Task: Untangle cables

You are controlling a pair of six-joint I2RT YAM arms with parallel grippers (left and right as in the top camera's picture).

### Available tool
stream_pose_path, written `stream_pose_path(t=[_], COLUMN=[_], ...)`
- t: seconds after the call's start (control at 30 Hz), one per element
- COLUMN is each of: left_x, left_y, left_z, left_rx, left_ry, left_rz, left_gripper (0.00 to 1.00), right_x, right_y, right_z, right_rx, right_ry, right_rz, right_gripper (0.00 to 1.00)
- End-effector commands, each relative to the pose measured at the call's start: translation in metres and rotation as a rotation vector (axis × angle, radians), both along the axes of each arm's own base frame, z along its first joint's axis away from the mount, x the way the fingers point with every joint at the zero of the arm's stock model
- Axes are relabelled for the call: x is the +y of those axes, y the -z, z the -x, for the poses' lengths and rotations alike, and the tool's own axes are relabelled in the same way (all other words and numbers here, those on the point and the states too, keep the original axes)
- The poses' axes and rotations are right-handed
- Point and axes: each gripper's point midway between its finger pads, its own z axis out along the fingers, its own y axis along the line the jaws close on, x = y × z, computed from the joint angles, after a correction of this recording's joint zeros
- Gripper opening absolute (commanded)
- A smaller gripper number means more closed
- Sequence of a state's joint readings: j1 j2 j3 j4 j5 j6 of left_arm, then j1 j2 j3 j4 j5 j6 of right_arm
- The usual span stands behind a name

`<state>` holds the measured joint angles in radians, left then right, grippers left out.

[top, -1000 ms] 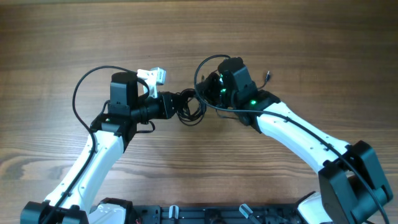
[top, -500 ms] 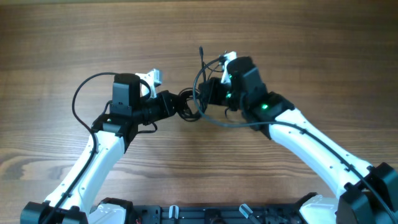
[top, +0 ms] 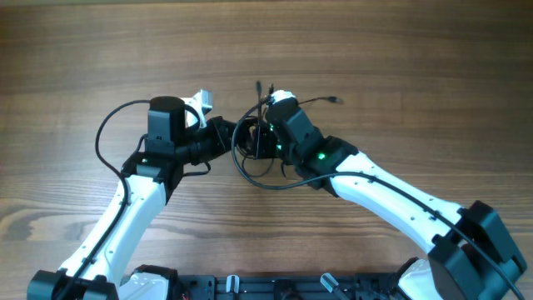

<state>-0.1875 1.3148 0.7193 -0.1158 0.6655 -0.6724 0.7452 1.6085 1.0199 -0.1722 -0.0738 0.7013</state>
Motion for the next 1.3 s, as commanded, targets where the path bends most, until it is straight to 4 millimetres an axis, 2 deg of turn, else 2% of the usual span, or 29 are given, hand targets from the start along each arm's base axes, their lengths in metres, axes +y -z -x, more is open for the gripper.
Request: stream_pose_path(t=[0.0, 0.13, 0.17, 0.2, 0.27, 0.3, 0.33, 0.47, 0.5, 0.57, 0.7, 0.8, 0.87, 0.93, 0.97, 1.0, 1.07, 1.17, 1.27], left_x=[-0.014, -0.014, -0.013, -0.013, -0.012, -0.012, -0.012, -0.012, -0.013, -0.013, -0.013, -0.013, -0.013, -0.013, -0.013, -0.013, -0.013, -0.009, -0.005], left_y=[-0.023, -0.023, -0.022, -0.023, -0.023, -0.023, -0.023, -0.023, -0.023, -0.026, -0.031, -0.03, -0.03, -0.03, -0.03, -0.03, -0.03, -0.026, -0.02], left_z=[0.003, 0.002, 0.001, 0.0, 0.0, 0.0, 0.0, 0.0, 0.0, -0.002, -0.006, -0.005, -0.005, -0.005, -0.005, -0.005, -0.006, -0.008, -0.009], left_rx=[-0.052, -0.027, 0.004, 0.017, 0.014, 0.014, 0.015, 0.017, 0.016, 0.031, 0.046, 0.05, 0.05, 0.05, 0.049, 0.049, 0.046, 0.052, 0.062], left_ry=[0.079, 0.059, 0.031, 0.019, 0.016, 0.016, 0.016, 0.015, 0.014, -0.003, -0.029, -0.029, -0.029, -0.029, -0.028, -0.028, -0.031, -0.057, -0.084], left_rz=[0.091, 0.105, 0.121, 0.13, 0.13, 0.13, 0.13, 0.131, 0.132, 0.153, 0.187, 0.186, 0.186, 0.186, 0.186, 0.186, 0.181, 0.164, 0.14], left_gripper=[0.04, 0.06, 0.15, 0.3, 0.34, 0.42, 0.55, 0.78, 0.91, 1.0, 0.96, 0.87, 0.82, 0.77, 0.76, 0.72, 0.6, 0.57, 0.56], right_x=[0.017, 0.024, 0.026, 0.027, 0.027, 0.027, 0.027, 0.032, 0.035, 0.036, 0.035, 0.03, 0.02, 0.002, -0.007, -0.014, -0.03, -0.05, -0.073], right_y=[0.005, 0.003, 0.002, 0.001, 0.001, 0.001, 0.001, -0.002, -0.004, -0.005, -0.004, -0.003, 0.002, 0.008, 0.008, 0.006, -0.011, -0.023, -0.016], right_z=[0.016, 0.024, 0.027, 0.029, 0.029, 0.029, 0.029, 0.032, 0.035, 0.036, 0.035, 0.03, 0.026, 0.02, 0.017, 0.014, 0.006, -0.006, -0.015], right_rx=[0.052, 0.077, 0.089, 0.094, 0.096, 0.096, 0.098, 0.102, 0.108, 0.131, 0.127, 0.126, 0.161, 0.225, 0.25, 0.269, 0.275, 0.252, 0.244], right_ry=[-0.106, -0.149, -0.167, -0.176, -0.177, -0.177, -0.175, -0.201, -0.218, -0.21, -0.203, -0.18, -0.139, -0.086, -0.073, -0.064, -0.086, -0.092, -0.059], right_rz=[-0.043, -0.076, -0.089, -0.095, -0.096, -0.097, -0.098, -0.124, -0.139, -0.155, -0.15, -0.141, -0.135, -0.134, -0.144, -0.162, -0.233, -0.273, -0.238], right_gripper=[0.05, 0.05, 0.05, 0.05, 0.05, 0.05, 0.05, 0.05, 0.06, 0.1, 0.18, 0.49, 0.61, 0.91, 1.0, 1.0, 1.0, 1.0, 1.0])
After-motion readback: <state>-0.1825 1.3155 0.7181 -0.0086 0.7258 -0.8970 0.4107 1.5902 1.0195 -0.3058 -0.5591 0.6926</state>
